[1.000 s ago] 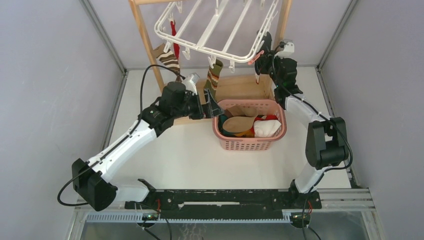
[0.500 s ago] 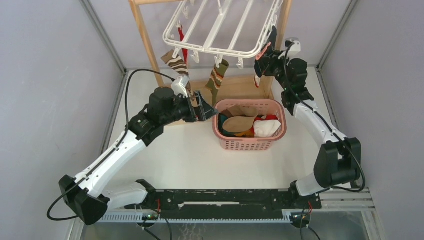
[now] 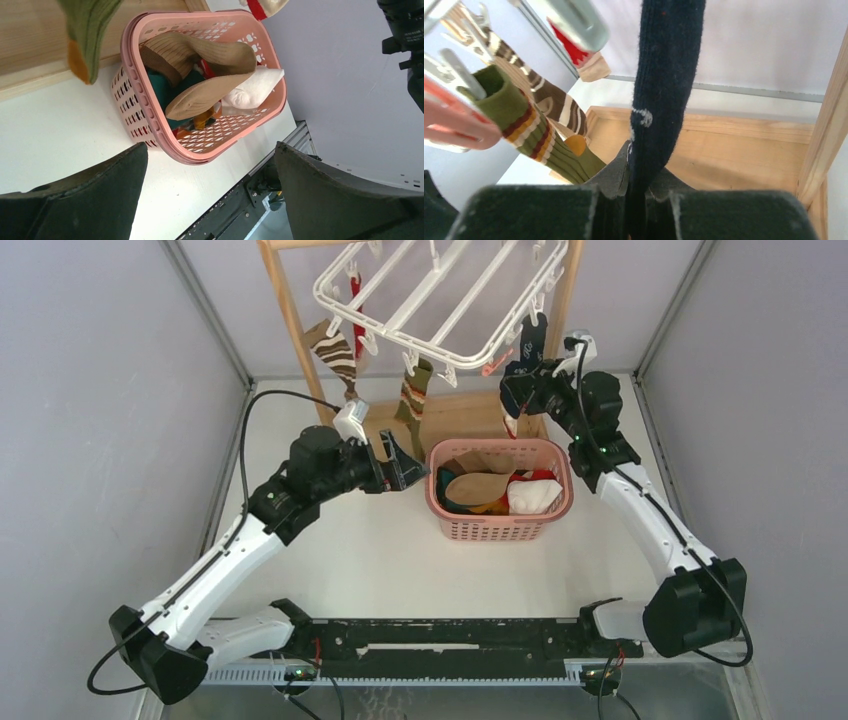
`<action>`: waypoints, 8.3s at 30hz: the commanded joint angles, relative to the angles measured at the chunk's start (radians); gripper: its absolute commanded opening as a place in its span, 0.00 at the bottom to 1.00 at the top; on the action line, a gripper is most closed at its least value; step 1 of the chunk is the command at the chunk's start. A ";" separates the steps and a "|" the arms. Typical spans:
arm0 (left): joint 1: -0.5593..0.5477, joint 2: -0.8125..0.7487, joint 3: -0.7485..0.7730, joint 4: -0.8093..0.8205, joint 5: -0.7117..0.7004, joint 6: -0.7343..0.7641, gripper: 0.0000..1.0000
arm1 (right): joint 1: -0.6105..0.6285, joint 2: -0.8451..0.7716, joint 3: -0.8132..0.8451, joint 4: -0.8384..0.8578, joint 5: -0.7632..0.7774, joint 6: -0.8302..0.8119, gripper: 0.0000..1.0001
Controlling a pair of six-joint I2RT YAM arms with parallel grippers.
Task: Remove the socks clipped to the hanger
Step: Remove the sock from the hanger.
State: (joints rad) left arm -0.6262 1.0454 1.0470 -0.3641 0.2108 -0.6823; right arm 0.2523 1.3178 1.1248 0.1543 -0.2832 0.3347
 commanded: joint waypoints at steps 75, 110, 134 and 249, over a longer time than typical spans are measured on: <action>0.120 -0.418 -0.231 -0.299 -0.171 0.041 1.00 | -0.092 -0.116 -0.086 0.008 -0.059 0.016 0.16; 0.120 -0.479 -0.228 -0.311 0.051 0.066 1.00 | -0.053 0.029 -0.084 0.073 -0.263 0.291 0.17; 0.118 -0.327 -0.177 -0.264 -0.050 0.085 1.00 | 0.188 -0.107 -0.052 -0.263 -0.222 0.126 0.14; 0.053 -0.207 0.014 0.126 -0.060 0.151 1.00 | 0.338 0.088 -0.012 -0.125 -0.114 0.024 0.10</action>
State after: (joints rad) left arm -0.5323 0.8120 0.9497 -0.2932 0.2024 -0.5945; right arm 0.5781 1.4342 1.1133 0.0029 -0.4023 0.3710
